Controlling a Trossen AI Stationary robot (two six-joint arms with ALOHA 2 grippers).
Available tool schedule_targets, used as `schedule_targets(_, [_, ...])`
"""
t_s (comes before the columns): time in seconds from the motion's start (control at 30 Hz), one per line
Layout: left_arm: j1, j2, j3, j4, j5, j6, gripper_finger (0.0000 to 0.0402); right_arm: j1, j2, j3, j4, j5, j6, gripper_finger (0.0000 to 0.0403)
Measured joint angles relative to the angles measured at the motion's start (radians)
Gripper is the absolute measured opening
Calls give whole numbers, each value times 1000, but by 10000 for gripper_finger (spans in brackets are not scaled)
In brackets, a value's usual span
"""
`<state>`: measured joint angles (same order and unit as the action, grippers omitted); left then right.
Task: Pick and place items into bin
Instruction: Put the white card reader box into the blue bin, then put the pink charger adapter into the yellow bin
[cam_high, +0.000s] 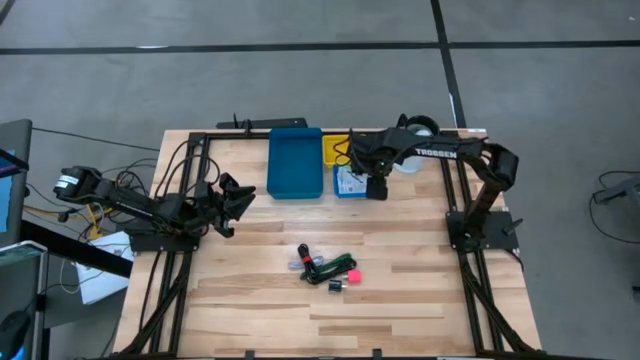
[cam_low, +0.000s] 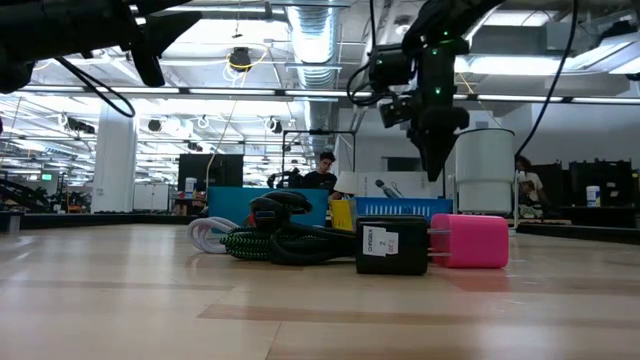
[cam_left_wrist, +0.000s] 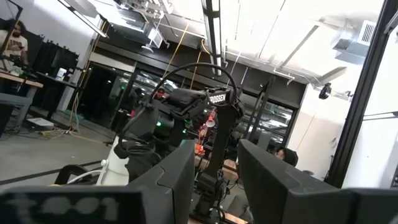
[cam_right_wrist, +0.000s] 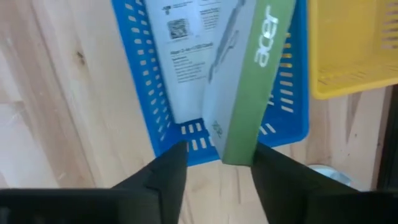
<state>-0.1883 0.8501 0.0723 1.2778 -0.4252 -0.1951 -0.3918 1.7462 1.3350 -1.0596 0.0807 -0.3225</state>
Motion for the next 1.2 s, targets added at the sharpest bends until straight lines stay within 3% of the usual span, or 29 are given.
schedule_targets(0.13, [0, 0, 0, 0, 0, 0, 112, 22, -21, -1, -6, 5, 0, 208])
schedule_targets(0.27, [0, 0, 0, 0, 0, 0, 112, 54, -71, -1, -3, 84, -1, 226])
schedule_targets(0.63, [0, 0, 0, -1, 0, 0, 112, 178, -323, -1, 7, 95, 80, 208])
schedule_targets(0.87, [0, 0, 0, -9, 0, 0, 112, 376, -502, -33, 135, -10, 221, 185])
schedule_targets(1.2, [0, 0, 0, -9, 0, 0, 112, 725, -671, -320, 444, -2, 380, 162])
